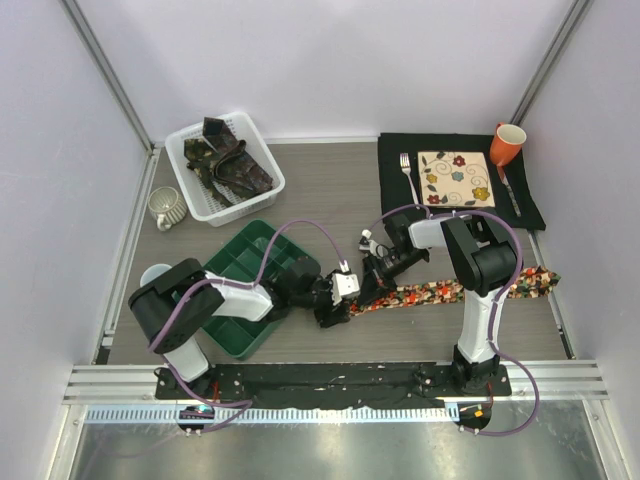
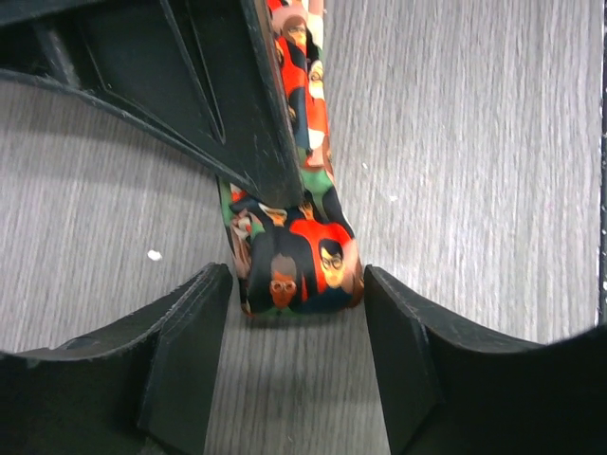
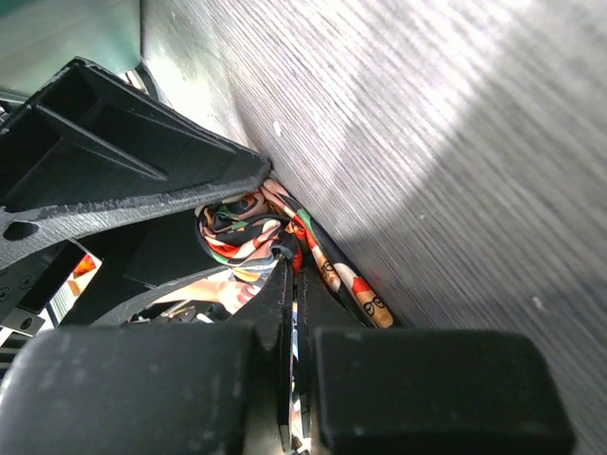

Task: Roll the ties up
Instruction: Roll the tie at the center of the board.

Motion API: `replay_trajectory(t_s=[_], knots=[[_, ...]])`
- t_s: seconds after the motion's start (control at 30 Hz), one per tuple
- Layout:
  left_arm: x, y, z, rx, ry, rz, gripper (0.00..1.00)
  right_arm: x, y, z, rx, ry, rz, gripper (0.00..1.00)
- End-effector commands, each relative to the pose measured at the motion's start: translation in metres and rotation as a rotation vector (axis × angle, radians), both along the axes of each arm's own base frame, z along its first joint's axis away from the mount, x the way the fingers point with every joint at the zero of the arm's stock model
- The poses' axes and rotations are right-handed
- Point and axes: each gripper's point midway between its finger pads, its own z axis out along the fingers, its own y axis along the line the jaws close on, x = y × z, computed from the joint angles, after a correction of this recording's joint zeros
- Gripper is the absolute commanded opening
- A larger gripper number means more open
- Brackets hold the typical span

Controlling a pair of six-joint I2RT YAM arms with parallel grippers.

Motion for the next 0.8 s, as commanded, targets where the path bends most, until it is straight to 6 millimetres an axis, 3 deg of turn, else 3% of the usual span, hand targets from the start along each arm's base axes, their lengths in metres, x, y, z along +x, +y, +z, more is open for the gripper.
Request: replay_trajectory(t_s=[0.0,0.1,0.23,0.33,0.43,0.57,0.67,0.77], knots=[[0.001,-0.009,-0.002,-0.055,0.01,-0.012,0.61,-0.006,-0.02,-0.035,-0.149,0.0,0.015,0.01],[0.003,-0.017,0.003,-0.081,-0.012,-0.029,0.59,-0.007,-0.02,-0.037,-0.152,0.013,0.015,0.01],[0.0,-0.023,0.005,-0.082,-0.039,-0.063,0.39,-0.009,-0.018,-0.038,-0.137,0.031,0.013,0.01],[-0.001,-0.027,0.014,-0.063,-0.051,-0.072,0.33,-0.007,-0.016,-0.033,-0.115,0.025,0.009,0.01],[-0.004,-0.032,0.018,-0.023,-0.043,-0.068,0.34,-0.003,-0.011,-0.027,-0.086,-0.001,-0.004,0.01],[-0.006,-0.035,0.015,0.011,-0.009,-0.059,0.51,-0.002,-0.009,-0.025,-0.078,-0.008,-0.028,0.01],[-0.004,-0.034,0.004,0.031,0.001,-0.044,0.5,-0.004,-0.01,-0.029,-0.085,-0.004,-0.023,0.01],[-0.005,-0.03,-0.01,0.041,0.014,-0.04,0.41,-0.007,-0.013,-0.031,-0.092,0.0,-0.021,0.01]])
